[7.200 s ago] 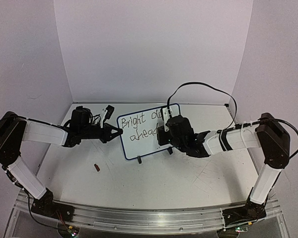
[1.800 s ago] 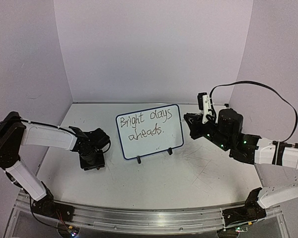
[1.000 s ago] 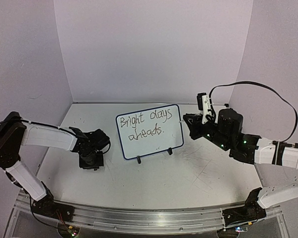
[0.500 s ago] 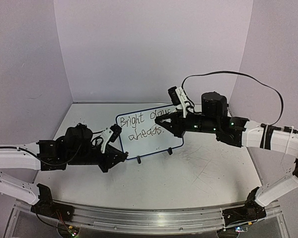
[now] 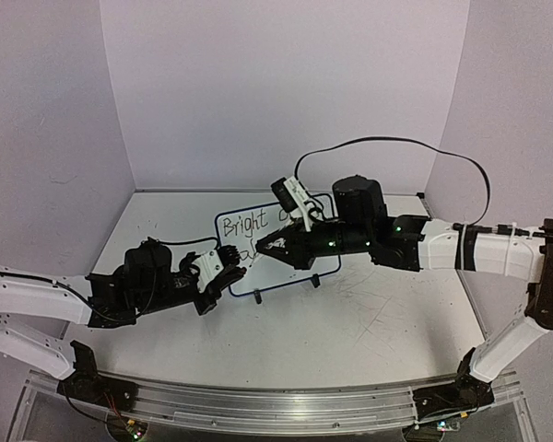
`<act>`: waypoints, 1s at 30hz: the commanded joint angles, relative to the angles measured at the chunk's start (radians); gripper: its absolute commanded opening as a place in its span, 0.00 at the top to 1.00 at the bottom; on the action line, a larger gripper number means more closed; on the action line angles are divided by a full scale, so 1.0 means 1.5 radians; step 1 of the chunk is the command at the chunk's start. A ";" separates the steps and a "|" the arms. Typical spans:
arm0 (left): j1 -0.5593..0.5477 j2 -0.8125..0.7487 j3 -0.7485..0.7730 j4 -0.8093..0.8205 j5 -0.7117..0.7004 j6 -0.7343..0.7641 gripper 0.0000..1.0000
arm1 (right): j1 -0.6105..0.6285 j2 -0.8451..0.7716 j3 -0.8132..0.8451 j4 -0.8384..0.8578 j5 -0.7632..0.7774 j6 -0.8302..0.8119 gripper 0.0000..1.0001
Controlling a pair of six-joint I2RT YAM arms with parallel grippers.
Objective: Write a sentence on the whiteboard
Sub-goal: Insert the pen cap into the whiteboard marker.
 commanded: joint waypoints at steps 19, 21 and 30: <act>0.001 0.007 0.022 0.049 -0.011 0.020 1.00 | 0.020 0.042 0.046 0.013 0.030 0.005 1.00; 0.001 0.007 0.022 0.049 -0.011 0.018 1.00 | 0.021 0.044 0.047 0.014 0.030 0.005 1.00; 0.001 0.011 0.020 0.049 -0.003 0.012 1.00 | 0.020 0.031 0.037 0.023 0.050 0.005 1.00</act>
